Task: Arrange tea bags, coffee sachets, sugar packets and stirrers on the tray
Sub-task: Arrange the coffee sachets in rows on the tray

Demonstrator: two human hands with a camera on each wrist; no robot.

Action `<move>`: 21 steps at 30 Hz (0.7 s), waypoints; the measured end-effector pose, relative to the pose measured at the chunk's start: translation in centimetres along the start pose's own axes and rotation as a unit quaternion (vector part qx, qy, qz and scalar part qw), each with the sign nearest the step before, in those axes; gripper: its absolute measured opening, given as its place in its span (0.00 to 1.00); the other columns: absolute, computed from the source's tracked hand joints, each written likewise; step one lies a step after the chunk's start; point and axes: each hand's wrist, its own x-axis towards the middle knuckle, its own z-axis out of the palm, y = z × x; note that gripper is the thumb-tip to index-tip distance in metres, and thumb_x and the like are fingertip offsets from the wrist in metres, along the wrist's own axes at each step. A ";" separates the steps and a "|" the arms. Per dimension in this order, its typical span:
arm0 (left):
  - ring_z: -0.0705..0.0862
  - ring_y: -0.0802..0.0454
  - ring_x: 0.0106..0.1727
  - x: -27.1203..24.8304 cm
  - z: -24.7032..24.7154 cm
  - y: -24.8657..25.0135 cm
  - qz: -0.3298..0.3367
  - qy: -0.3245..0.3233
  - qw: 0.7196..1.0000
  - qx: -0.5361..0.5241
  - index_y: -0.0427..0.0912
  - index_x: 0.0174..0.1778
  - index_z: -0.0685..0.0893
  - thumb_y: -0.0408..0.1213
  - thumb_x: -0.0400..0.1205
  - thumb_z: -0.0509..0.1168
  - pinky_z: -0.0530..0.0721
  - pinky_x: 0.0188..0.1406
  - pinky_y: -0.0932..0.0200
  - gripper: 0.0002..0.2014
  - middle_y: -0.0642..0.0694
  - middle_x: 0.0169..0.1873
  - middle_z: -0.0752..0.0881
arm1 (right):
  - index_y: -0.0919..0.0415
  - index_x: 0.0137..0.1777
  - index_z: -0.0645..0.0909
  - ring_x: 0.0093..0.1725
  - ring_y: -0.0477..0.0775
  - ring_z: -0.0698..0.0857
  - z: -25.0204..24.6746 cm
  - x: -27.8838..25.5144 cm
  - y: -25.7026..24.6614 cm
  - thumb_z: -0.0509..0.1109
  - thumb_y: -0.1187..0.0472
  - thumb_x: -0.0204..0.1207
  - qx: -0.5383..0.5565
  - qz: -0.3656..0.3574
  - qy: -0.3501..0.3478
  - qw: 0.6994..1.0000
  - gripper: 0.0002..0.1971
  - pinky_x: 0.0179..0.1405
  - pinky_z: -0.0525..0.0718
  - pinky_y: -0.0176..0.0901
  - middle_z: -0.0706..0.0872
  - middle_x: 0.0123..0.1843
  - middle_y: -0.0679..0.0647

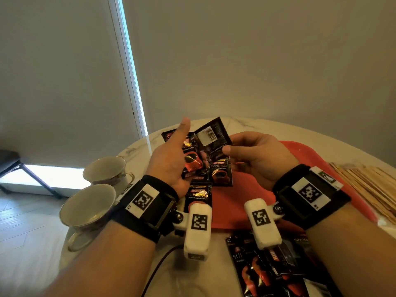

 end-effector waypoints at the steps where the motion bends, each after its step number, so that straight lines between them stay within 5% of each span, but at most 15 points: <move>1: 0.89 0.46 0.40 0.0 0.0 0.0 -0.005 -0.009 1.000 -0.012 0.36 0.62 0.85 0.57 0.74 0.80 0.91 0.42 0.48 0.31 0.41 0.45 0.93 | 0.63 0.44 0.89 0.38 0.56 0.87 -0.1 0.1 0.0 0.76 0.77 0.73 0.009 -0.025 0.012 1.000 0.08 0.38 0.89 0.45 0.90 0.42 0.60; 5: 0.94 0.41 0.43 -0.4 0.5 -0.7 -0.028 -0.054 0.997 0.055 0.36 0.50 0.94 0.44 0.80 0.77 0.94 0.42 0.44 0.13 0.38 0.44 0.94 | 0.59 0.40 0.91 0.46 0.54 0.92 -0.3 0.5 -0.3 0.76 0.82 0.70 -0.092 -0.145 0.065 0.983 0.16 0.52 0.92 0.49 0.94 0.43 0.55; 7: 0.94 0.35 0.55 -0.6 0.6 -1.1 -0.020 -0.066 0.993 0.099 0.35 0.49 0.96 0.34 0.82 0.74 0.92 0.57 0.36 0.07 0.34 0.51 0.94 | 0.59 0.40 0.91 0.47 0.51 0.92 -0.1 0.5 -0.6 0.73 0.84 0.70 -0.101 -0.171 0.064 0.978 0.18 0.51 0.91 0.45 0.94 0.44 0.51; 11: 0.93 0.32 0.57 -0.6 0.3 -1.0 0.009 -0.038 0.991 0.125 0.32 0.63 0.89 0.28 0.79 0.75 0.88 0.64 0.29 0.15 0.31 0.55 0.94 | 0.66 0.57 0.88 0.47 0.57 0.91 0.0 0.2 -1.1 0.65 0.79 0.78 0.067 -0.081 0.022 0.994 0.15 0.46 0.91 0.49 0.92 0.50 0.59; 14: 0.94 0.33 0.53 -0.7 0.3 -1.0 0.022 -0.052 0.988 0.140 0.32 0.60 0.90 0.26 0.79 0.75 0.91 0.59 0.31 0.13 0.32 0.52 0.94 | 0.64 0.50 0.87 0.42 0.56 0.90 0.2 0.0 -1.1 0.74 0.69 0.79 0.017 -0.051 0.019 0.998 0.03 0.47 0.90 0.57 0.91 0.45 0.60; 17: 0.94 0.32 0.53 -0.9 0.5 -1.1 0.038 -0.069 0.987 0.140 0.33 0.58 0.91 0.28 0.72 0.77 0.91 0.57 0.32 0.17 0.31 0.52 0.94 | 0.61 0.41 0.86 0.37 0.53 0.88 0.3 0.3 -0.9 0.75 0.65 0.79 0.015 -0.024 0.055 0.998 0.05 0.42 0.87 0.52 0.91 0.40 0.57; 21: 0.94 0.32 0.51 -0.8 0.6 -1.1 0.060 -0.060 0.989 0.121 0.32 0.57 0.90 0.29 0.70 0.78 0.92 0.54 0.34 0.19 0.30 0.52 0.94 | 0.63 0.55 0.89 0.49 0.58 0.89 0.1 0.4 -0.9 0.75 0.60 0.80 0.080 0.021 0.040 0.996 0.08 0.53 0.85 0.56 0.92 0.52 0.60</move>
